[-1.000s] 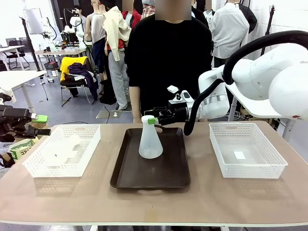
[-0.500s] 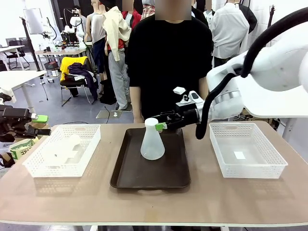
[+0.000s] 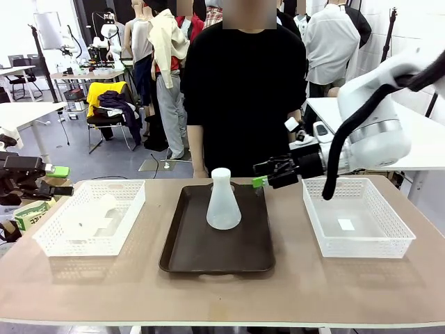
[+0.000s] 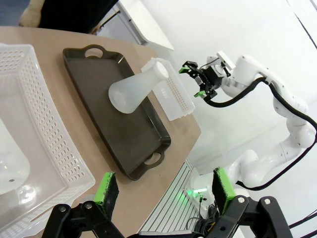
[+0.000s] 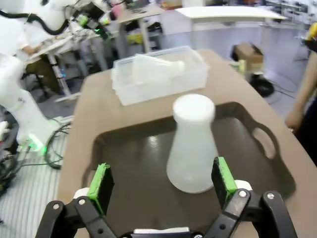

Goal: Prepare the laboratory tools.
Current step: Pick up the Big flask that the person points to.

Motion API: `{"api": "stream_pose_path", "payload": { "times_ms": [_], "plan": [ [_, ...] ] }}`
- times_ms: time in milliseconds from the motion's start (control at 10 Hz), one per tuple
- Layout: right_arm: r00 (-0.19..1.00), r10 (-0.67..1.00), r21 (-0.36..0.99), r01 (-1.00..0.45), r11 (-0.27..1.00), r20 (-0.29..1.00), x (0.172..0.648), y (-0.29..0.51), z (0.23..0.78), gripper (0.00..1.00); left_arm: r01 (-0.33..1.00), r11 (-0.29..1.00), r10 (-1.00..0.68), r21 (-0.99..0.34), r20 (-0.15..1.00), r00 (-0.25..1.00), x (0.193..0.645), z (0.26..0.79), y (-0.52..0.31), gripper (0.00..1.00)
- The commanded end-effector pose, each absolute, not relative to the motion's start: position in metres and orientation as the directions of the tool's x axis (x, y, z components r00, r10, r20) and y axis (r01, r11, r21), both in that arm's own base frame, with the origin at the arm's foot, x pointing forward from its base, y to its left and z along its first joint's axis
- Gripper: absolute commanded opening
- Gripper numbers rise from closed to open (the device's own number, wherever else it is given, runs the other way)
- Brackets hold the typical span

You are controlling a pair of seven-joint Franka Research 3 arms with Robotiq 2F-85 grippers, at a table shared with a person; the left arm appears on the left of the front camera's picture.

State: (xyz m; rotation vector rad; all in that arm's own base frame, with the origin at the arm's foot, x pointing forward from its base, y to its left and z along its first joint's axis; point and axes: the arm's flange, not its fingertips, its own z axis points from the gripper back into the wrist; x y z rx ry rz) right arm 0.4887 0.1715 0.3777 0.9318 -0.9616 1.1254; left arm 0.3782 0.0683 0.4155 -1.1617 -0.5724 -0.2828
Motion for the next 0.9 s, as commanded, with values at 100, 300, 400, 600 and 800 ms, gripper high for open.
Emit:
{"api": "stream_pose_path", "payload": {
  "times_ms": [100, 300, 400, 600, 800],
  "plan": [
    [0.220, 0.313, 0.066, -0.897, 0.436, 0.924, 0.434, 0.153, 0.383, 1.00, 0.498, 0.374, 0.088, -0.783, 0.564, 0.821, 0.378, 0.417, 0.069, 1.00],
    [0.262, 0.287, 0.057, -0.821, 0.568, 0.921, 0.402, 0.126, 0.385, 1.00, 0.498, 0.374, 0.088, -0.783, 0.564, 0.821, 0.378, 0.417, 0.069, 1.00],
    [0.275, 0.256, 0.063, -0.785, 0.616, 0.927, 0.389, 0.113, 0.383, 1.00, 0.498, 0.374, 0.088, -0.783, 0.564, 0.821, 0.378, 0.417, 0.069, 1.00],
    [0.295, 0.171, 0.101, -0.719, 0.688, 0.940, 0.372, 0.084, 0.376, 1.00, 0.498, 0.374, 0.088, -0.783, 0.564, 0.821, 0.378, 0.417, 0.069, 1.00],
    [0.280, 0.121, 0.115, -0.696, 0.709, 0.952, 0.362, 0.066, 0.371, 1.00, 0.498, 0.374, 0.088, -0.783, 0.564, 0.821, 0.378, 0.417, 0.069, 1.00]
  ]
}}
